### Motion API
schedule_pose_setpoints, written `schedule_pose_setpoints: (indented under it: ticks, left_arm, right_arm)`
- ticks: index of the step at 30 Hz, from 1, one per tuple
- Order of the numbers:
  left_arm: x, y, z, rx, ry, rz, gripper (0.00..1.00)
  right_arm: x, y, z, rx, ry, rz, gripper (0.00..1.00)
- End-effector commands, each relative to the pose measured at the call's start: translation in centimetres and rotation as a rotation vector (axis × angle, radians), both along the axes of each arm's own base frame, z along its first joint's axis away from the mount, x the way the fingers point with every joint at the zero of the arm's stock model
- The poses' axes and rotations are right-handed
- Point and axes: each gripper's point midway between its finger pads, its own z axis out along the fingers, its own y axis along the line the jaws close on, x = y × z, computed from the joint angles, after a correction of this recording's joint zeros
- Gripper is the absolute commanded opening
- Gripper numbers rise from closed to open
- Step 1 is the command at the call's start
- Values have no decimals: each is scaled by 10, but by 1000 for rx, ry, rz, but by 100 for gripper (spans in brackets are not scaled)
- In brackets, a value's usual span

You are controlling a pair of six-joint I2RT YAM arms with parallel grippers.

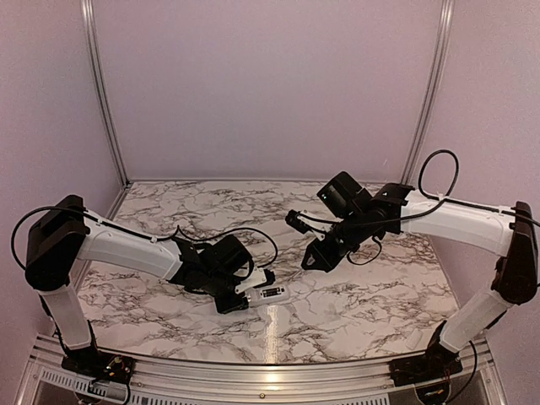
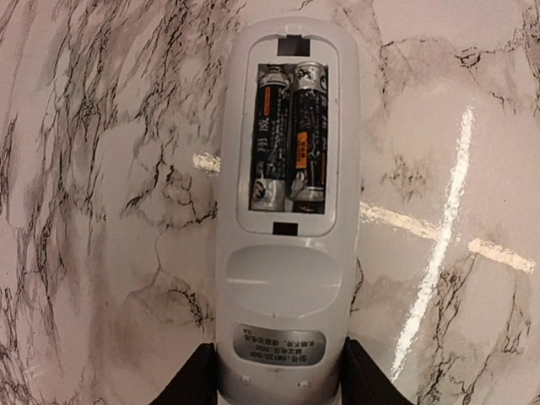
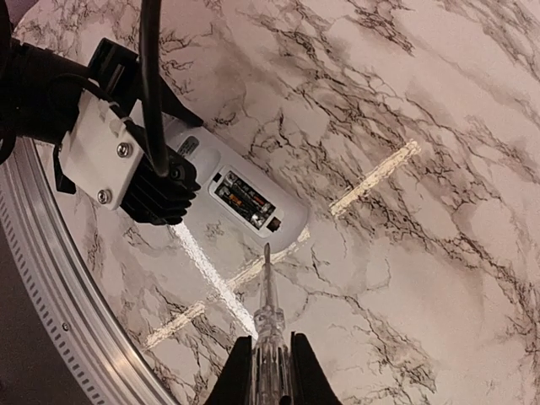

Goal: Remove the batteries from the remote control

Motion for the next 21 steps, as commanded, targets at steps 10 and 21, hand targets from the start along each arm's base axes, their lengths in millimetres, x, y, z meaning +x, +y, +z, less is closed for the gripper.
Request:
schedule_pose_setpoints:
  ticks: [10,21]
  left_arm:
    - [21,-3,63,-84,-234,39,0]
    - [24,-6,79,-33,-269,41,0]
  right_arm:
    - [-7,13,9,85,102,39,0]
    - [9,16,33,109,2,17,0]
